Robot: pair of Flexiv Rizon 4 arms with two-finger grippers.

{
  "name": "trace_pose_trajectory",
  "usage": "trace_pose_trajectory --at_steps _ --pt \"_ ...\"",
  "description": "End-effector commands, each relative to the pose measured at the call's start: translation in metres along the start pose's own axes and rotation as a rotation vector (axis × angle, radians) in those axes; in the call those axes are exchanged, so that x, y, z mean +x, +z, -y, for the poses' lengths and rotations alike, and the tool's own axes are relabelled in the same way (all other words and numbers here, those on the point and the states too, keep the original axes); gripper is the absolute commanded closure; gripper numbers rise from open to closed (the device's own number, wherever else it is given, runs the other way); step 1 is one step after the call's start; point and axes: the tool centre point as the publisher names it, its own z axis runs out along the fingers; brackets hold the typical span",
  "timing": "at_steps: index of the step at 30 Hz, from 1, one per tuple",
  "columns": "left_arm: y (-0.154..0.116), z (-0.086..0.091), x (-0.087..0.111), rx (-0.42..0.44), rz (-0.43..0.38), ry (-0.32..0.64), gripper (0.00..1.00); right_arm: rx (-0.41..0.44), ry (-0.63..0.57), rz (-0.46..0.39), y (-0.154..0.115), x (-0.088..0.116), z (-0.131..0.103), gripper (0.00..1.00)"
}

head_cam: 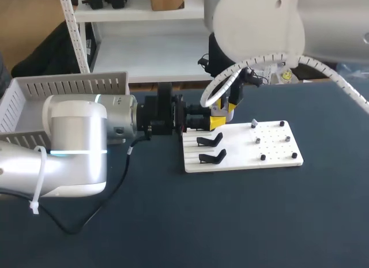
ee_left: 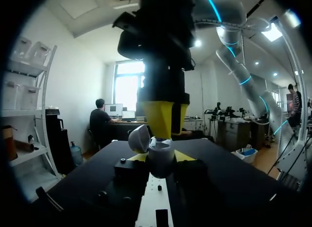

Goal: Pick up each earbud case from the left stands, insert the matching earbuds, close the lid, and place the case in the box.

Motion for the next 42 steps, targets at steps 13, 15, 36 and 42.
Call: trace_pose_trajectory --at_steps 13,15,36,42 --pt "0.000 0.000 0.000 -0.002 0.003 0.002 1.00 -0.003 0.000 -0.008 0.000 -0.002 -0.002 0.69" --pt "0.000 0.000 0.000 -0.002 0.003 0.002 1.00 -0.016 0.003 -0.007 -0.004 0.001 0.000 0.68" --pt "0.000 0.000 0.000 -0.002 0.003 0.002 1.00 -0.173 -0.299 0.097 -0.052 0.018 0.033 0.53" --pt "0.000 0.000 0.000 -0.002 0.003 0.002 1.00 -0.171 -0.459 0.136 -0.052 0.008 0.041 0.50"
